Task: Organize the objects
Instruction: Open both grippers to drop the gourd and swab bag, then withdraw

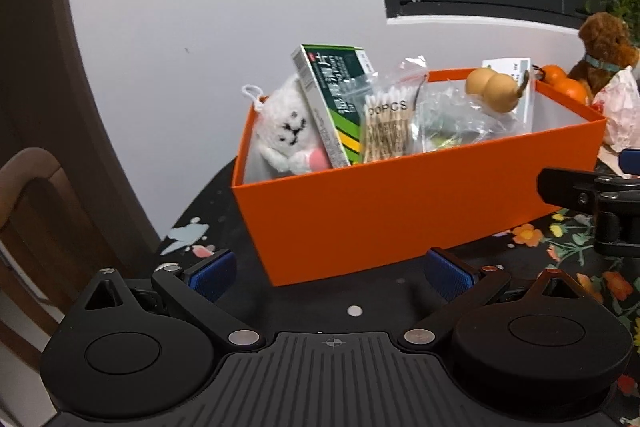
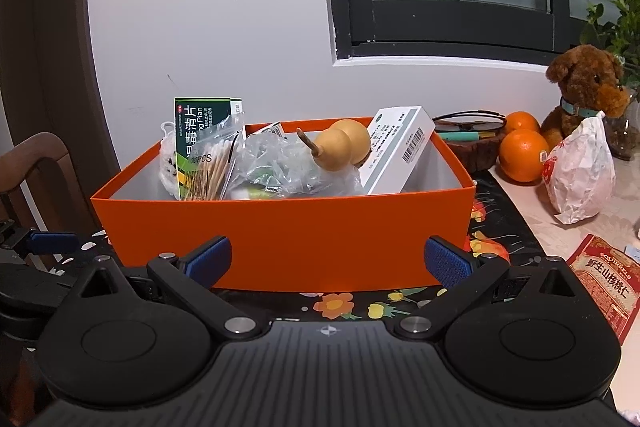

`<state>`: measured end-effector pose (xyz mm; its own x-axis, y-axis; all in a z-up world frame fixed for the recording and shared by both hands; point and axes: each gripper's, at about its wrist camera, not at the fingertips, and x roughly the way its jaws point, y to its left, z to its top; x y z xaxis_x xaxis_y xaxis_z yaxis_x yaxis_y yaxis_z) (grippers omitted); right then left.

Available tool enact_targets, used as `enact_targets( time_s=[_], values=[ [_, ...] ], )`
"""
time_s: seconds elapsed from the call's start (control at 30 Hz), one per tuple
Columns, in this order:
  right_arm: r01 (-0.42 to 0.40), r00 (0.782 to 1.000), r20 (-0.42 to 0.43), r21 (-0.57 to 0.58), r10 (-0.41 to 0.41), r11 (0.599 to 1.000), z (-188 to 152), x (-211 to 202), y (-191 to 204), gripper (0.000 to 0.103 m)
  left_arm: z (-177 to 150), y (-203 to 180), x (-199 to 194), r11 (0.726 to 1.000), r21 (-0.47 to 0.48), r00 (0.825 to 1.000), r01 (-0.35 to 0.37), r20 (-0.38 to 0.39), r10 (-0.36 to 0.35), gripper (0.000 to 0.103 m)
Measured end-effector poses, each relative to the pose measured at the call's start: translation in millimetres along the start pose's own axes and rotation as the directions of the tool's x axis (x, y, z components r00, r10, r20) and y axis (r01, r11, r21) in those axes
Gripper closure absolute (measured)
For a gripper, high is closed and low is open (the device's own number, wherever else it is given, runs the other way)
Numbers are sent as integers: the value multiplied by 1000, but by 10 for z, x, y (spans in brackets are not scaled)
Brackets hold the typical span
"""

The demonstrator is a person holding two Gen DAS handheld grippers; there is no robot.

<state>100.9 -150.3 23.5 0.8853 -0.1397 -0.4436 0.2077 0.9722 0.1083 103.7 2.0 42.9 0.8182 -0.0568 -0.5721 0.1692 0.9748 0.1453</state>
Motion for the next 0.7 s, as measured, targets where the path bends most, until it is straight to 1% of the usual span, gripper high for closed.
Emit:
enact_targets(
  time_s=[0.03, 0.13, 0.17, 0.23, 0.57, 0.7],
  values=[
    [2, 1000, -3, 0, -2, 1000, 1, 4, 1, 0, -3, -3, 4, 1000, 2, 1000, -9, -4, 9, 0],
    [7, 1000, -17, -3, -8, 1000, -2, 26, 6, 0, -15, -31, 35, 997, 23, 997, -71, -14, 71, 0],
    [9, 1000, -22, -4, -9, 1000, -4, 35, 6, 0, -19, -26, 44, 997, 23, 997, -72, -17, 73, 0],
    [8, 1000, -29, -4, -8, 1000, -7, 49, 5, 0, -23, -11, 61, 998, 16, 998, -59, -27, 60, 0],
    [18, 999, -50, 7, -18, 1000, -15, 83, -18, 0, -27, 28, 100, 999, 1, 997, -50, -51, 50, 0],
    [18, 998, -56, 3, -18, 1000, -22, 102, -15, 0, -39, 61, 119, 1000, -15, 998, -26, -60, 25, 0]
  ],
)
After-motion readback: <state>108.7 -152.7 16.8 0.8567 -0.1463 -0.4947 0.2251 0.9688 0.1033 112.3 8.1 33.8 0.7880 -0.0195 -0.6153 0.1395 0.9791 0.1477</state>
